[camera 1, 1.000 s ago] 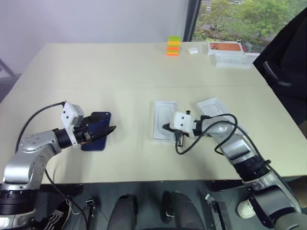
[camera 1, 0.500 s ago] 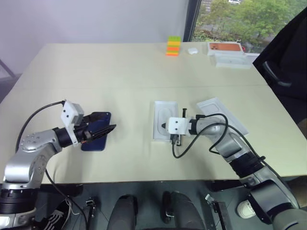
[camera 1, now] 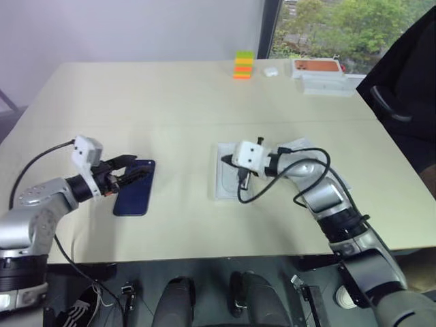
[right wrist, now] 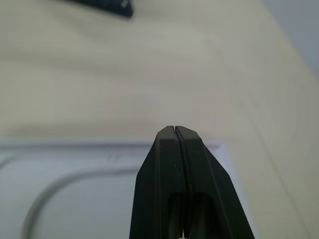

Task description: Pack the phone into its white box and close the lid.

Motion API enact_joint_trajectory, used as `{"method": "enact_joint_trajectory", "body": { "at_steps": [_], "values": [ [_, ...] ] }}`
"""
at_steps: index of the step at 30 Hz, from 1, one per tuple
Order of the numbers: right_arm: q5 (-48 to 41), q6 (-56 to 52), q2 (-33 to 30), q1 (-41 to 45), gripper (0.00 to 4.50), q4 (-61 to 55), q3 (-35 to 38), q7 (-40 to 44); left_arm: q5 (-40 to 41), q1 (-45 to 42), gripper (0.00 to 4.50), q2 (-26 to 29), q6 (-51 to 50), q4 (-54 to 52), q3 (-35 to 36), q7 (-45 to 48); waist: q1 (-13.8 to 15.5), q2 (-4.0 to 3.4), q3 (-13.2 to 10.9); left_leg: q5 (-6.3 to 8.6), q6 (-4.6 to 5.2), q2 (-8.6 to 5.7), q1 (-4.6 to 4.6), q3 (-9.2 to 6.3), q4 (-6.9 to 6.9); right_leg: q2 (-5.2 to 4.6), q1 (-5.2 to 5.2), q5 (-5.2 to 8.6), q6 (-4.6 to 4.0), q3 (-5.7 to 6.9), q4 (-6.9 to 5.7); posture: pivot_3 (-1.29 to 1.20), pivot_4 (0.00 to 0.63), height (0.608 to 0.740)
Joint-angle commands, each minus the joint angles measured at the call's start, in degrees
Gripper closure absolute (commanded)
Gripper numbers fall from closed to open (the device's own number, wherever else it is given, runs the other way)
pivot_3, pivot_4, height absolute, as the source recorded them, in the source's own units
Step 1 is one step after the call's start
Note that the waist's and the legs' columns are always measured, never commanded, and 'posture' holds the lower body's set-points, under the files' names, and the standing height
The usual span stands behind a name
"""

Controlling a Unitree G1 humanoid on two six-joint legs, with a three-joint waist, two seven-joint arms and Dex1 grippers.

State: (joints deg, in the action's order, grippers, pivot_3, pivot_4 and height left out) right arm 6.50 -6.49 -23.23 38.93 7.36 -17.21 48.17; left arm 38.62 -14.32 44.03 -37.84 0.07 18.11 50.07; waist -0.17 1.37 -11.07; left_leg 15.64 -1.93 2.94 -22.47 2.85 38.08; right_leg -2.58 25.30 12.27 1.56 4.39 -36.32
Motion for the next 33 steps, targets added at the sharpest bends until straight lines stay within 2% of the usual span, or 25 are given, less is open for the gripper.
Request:
{"method": "enact_joint_trajectory", "body": {
  "at_steps": [1,5,12,18,23,27,33],
  "values": [
    [-0.1,-0.4,2.4,0.8,4.47,-2.4,-0.4,-1.9,4.2,-1.6,1.06,2.0,-5.8,2.7,4.6,0.1,-0.4,0.0,0.0,0.0,0.0,0.0,-0.01,0.0,0.0,-0.02,0.0,0.0,0.0,0.0,0.0,0.0,0.15,0.74],
    [0.9,-0.7,6.6,0.9,4.47,-2.4,-2.7,-3.9,7.8,-3.5,1.06,3.6,-15.2,8.0,8.2,-2.4,-0.6,0.0,0.0,0.0,0.0,-0.01,-0.01,-0.01,0.01,-0.03,0.0,0.0,0.0,0.0,-0.03,0.0,0.15,0.74],
    [5.6,-5.1,14.2,1.5,4.47,-0.4,-8.9,-7.7,3.0,-4.5,1.06,7.8,-16.5,20.4,5.7,0.0,-0.8,0.01,0.0,0.0,0.0,-0.01,0.0,-0.01,-0.01,-0.05,0.06,0.0,0.0,0.0,-0.11,0.0,0.15,0.74],
    [6.9,-9.9,17.4,4.4,4.47,3.1,-11.4,-6.9,0.7,-8.6,1.06,6.2,-17.9,27.4,2.2,1.6,-0.5,0.07,0.0,-0.01,-0.02,-0.05,-0.03,-0.02,0.01,-0.11,0.05,0.0,-0.01,0.01,-0.13,0.0,0.15,0.74],
    [7.9,-11.3,18.1,5.8,4.47,5.3,-13.4,-5.7,1.9,-11.7,1.06,4.0,-23.7,30.0,0.6,4.8,-0.5,0.08,0.0,-0.02,-0.03,-0.06,-0.03,-0.01,0.02,-0.11,0.04,0.0,0.0,0.01,-0.14,0.0,0.15,0.74],
    [8.6,-13.5,17.6,5.9,4.47,6.9,-14.8,-4.0,1.7,-11.9,1.06,3.3,-28.6,29.7,-3.6,8.5,-0.6,0.08,0.1,-0.02,-0.03,-0.07,-0.02,-0.01,0.02,-0.11,0.05,0.0,0.0,0.0,-0.18,0.0,0.15,0.74],
    [10.0,-14.3,17.6,5.7,4.47,8.1,-16.3,-3.3,-0.4,-11.2,1.06,2.1,-27.9,30.1,-6.8,11.4,-0.5,0.05,0.1,-0.01,-0.03,-0.13,0.02,0.0,0.01,-0.2,0.02,0.01,0.01,-0.01,-0.23,0.0,0.15,0.74]
  ]
}}
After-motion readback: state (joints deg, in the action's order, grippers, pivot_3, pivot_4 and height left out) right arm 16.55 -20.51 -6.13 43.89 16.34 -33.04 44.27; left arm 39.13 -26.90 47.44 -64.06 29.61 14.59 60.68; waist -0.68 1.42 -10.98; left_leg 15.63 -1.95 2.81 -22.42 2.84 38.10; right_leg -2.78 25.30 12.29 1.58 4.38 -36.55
